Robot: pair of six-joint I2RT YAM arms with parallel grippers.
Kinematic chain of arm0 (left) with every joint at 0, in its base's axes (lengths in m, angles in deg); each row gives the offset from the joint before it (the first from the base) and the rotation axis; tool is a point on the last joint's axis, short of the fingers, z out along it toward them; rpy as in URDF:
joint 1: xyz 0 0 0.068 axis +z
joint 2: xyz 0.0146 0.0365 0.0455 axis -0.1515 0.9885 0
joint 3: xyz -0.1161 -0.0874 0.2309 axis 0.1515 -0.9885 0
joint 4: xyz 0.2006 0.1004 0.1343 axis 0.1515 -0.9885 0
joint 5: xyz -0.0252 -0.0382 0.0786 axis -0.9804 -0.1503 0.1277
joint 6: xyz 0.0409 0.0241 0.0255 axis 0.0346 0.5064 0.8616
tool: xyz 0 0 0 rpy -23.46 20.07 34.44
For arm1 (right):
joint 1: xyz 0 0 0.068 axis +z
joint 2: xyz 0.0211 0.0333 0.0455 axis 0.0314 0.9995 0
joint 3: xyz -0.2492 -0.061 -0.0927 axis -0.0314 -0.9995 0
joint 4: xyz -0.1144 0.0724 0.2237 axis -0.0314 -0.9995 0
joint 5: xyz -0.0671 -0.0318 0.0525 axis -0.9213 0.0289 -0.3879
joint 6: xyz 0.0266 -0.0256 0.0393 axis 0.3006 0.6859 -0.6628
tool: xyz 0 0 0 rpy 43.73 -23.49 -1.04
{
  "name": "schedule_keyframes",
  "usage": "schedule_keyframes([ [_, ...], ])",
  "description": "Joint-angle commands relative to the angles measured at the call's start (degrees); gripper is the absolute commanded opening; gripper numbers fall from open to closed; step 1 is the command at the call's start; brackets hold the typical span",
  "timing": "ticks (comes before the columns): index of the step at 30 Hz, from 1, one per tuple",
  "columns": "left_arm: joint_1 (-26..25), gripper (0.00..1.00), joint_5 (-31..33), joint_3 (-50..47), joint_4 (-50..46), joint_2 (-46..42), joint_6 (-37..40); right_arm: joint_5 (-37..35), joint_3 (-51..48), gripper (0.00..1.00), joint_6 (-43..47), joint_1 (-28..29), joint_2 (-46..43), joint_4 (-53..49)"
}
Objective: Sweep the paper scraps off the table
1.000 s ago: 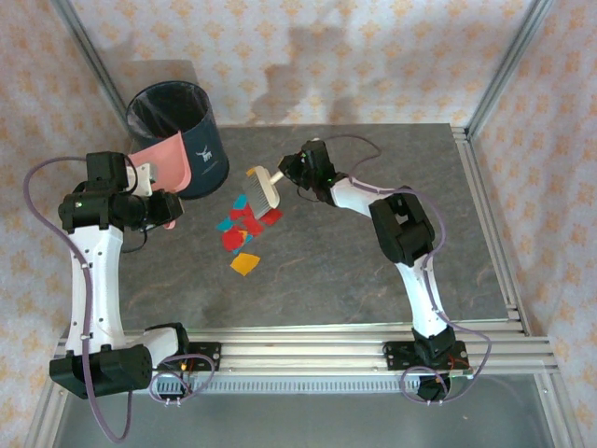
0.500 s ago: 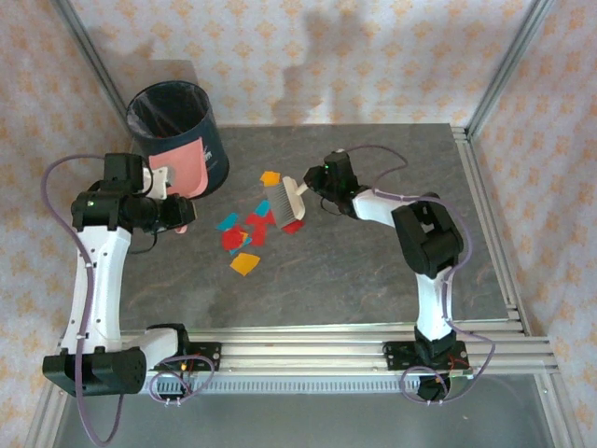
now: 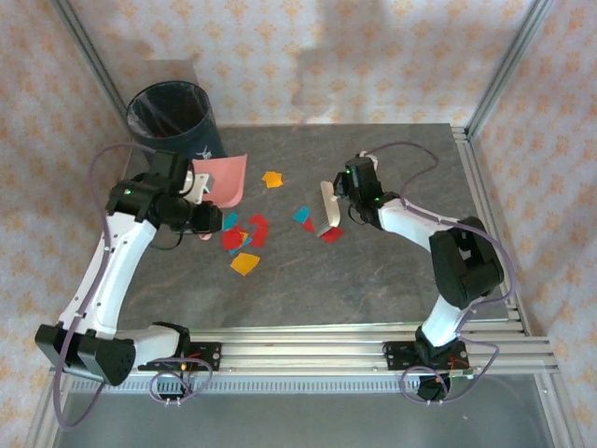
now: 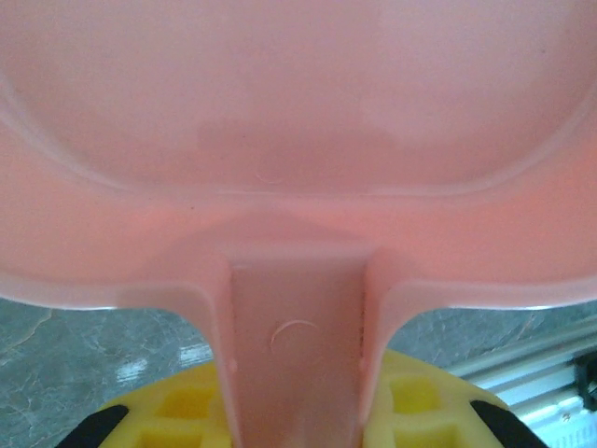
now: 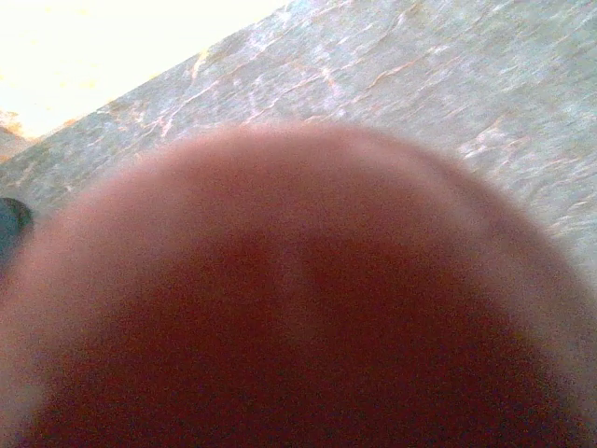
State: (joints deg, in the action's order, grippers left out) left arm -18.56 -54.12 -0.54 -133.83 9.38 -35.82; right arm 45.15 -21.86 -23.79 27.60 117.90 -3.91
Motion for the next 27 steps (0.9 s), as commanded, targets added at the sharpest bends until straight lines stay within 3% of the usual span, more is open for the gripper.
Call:
schedule_keyframes([
  [1,-4.03,0.00,4.86,0.19,0.70,1.88,-0.38,-7.24,-1.17,0.00,5.73,-0.42,-3.40,-6.74],
  [4,-7.97,0.00,7.45,0.39,0.15,4.19,0.03,-8.12,-1.84,0.00,7.07,-0.42,-6.01,-8.60],
  [12,-15.81,0.00,13.02,0.74,-1.34,11.12,0.97,1.03,-2.08,0.00,6.32,-0.75,-12.62,-5.73],
  [15,-18.54,0.00,13.95,0.65,-1.77,13.49,1.59,1.19,-1.15,0.00,6.28,-0.82,-14.93,-6.82],
  [19,-21.86,0.00,14.93,0.69,-2.58,16.96,2.11,-3.47,-1.39,0.00,8.90,-0.85,-18.04,-9.77],
  [27,-25.56,0.00,12.91,1.00,-3.67,24.20,4.85,-20.45,-3.22,0.00,19.35,-0.87,-22.02,-16.60],
])
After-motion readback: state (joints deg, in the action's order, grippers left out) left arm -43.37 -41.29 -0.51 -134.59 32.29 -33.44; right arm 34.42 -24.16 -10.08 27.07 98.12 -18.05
